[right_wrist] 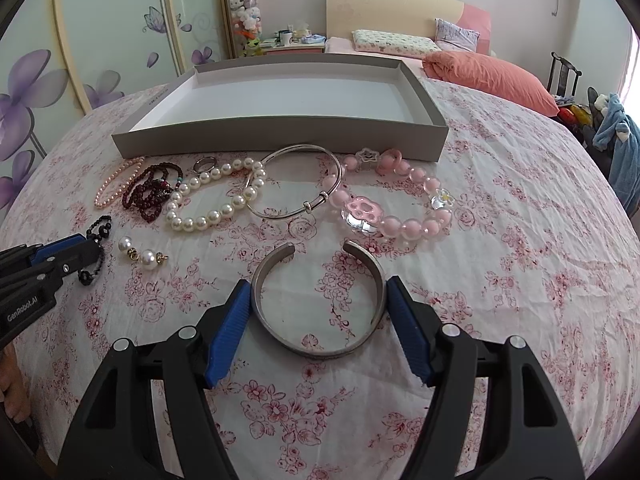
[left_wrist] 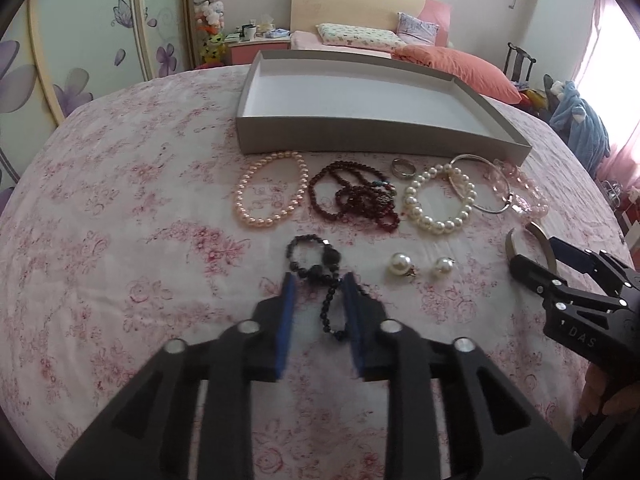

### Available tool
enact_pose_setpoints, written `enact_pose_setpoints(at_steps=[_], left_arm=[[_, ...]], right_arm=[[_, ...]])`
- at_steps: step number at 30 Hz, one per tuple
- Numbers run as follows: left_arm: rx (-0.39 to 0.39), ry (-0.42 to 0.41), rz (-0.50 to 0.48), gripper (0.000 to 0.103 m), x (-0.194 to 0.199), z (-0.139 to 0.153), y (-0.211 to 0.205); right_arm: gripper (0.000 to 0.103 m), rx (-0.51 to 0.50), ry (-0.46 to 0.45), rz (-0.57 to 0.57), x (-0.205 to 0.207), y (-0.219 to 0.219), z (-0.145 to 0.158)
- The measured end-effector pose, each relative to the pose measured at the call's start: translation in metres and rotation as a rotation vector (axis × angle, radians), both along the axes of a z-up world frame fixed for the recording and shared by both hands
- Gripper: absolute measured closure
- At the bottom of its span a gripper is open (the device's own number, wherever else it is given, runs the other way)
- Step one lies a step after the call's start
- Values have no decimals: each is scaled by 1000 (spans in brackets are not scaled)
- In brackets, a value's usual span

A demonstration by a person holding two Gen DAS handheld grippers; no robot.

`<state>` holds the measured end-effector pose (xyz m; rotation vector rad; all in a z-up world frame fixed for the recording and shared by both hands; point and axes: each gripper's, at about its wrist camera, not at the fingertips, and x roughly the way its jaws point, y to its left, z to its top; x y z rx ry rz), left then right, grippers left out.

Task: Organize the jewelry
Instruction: 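Grasp the silver cuff bangle with the right tool while the left tool grasps the black bead bracelet, then carry the bangle and black bracelet into the gray tray and open both tools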

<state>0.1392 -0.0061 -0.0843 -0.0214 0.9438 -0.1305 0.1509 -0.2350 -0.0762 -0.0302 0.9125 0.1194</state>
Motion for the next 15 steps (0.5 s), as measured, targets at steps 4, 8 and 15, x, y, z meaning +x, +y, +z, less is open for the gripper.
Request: enact_pose_setpoints(at_steps=[4, 8, 15], left_arm=[[4, -7, -3, 68, 1, 0, -4], [1, -4, 25, 94, 1, 0, 4], [-38, -10, 28, 98, -9, 3, 18]], right_arm=[[34, -1, 0, 0, 0, 0, 0], [35, -2, -1, 5, 0, 1, -1], [35, 29, -8, 18, -8, -1, 1]])
